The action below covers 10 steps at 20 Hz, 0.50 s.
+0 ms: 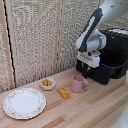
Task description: Carefully navigate your gripper to the air fryer's handle. Confidently seize the handle using your gripper. Gradually bring the handle toward yourself to access the air fryer.
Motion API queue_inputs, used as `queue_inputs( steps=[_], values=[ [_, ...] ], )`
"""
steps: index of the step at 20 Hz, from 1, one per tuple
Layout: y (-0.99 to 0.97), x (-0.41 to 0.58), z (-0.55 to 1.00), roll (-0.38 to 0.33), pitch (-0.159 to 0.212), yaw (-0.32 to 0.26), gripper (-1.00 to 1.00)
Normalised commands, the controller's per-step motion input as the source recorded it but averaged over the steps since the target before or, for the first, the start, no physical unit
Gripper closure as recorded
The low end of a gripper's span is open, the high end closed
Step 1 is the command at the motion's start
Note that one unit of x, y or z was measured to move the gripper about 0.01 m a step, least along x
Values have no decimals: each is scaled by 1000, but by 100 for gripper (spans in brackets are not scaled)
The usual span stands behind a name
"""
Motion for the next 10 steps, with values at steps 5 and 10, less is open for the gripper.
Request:
queue_inputs(
  steps=[5,10],
  values=[
    [188,0,4,-28,2,-9,-100],
    [18,7,303,-38,17,-1,-100]
  ],
)
